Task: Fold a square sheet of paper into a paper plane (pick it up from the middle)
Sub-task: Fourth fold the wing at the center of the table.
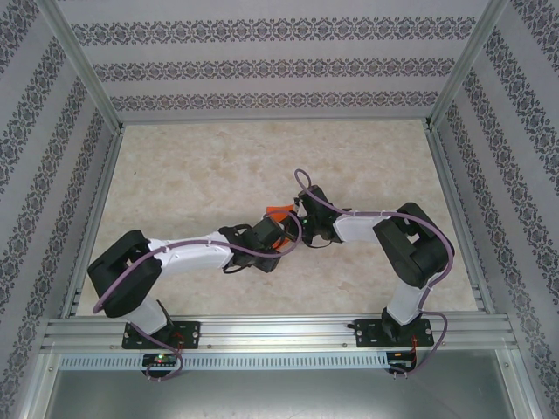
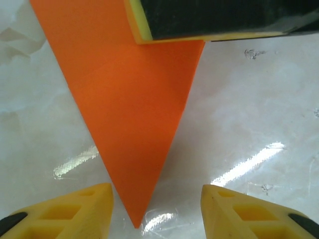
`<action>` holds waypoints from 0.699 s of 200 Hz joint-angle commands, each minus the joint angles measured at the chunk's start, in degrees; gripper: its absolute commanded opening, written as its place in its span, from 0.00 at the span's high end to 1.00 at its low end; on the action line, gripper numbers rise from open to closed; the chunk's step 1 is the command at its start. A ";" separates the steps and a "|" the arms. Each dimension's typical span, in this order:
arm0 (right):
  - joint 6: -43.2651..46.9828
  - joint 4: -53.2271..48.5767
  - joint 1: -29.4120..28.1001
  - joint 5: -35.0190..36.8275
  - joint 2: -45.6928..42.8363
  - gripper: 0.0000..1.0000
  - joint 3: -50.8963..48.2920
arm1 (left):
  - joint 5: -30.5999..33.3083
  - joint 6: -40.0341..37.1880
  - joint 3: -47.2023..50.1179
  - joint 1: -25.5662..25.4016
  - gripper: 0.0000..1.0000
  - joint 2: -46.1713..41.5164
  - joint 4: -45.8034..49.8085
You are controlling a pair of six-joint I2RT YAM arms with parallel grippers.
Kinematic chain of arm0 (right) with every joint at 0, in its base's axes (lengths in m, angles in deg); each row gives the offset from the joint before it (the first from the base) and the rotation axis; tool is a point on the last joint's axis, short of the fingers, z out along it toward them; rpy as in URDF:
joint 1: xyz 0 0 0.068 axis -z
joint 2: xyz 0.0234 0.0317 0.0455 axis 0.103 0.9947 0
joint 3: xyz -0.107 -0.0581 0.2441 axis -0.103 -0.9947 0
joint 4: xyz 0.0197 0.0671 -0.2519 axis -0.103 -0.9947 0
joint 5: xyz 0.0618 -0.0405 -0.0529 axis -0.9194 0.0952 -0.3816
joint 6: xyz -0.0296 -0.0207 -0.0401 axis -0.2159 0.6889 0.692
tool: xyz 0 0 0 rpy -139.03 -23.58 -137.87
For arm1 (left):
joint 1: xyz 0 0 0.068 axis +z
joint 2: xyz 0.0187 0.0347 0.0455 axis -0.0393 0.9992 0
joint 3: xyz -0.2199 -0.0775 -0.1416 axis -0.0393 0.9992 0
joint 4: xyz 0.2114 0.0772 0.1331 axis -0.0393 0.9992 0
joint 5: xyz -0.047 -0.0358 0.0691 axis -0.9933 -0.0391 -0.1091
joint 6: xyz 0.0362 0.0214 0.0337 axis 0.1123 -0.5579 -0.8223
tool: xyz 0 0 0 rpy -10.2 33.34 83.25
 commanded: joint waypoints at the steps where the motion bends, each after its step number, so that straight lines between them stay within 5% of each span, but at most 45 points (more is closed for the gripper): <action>1: -0.28 0.09 0.04 -1.57 -1.43 0.93 2.01 | 3.01 -1.99 -1.35 -1.93 0.50 2.20 -1.33; 83: -0.50 -0.32 0.31 -1.36 -1.95 0.92 1.99 | 10.26 -0.28 -1.25 -4.45 0.63 2.96 -0.46; 140: -0.56 -0.32 1.26 -1.73 -3.34 0.84 1.50 | 10.40 -0.17 1.52 -4.45 0.60 -1.38 -1.70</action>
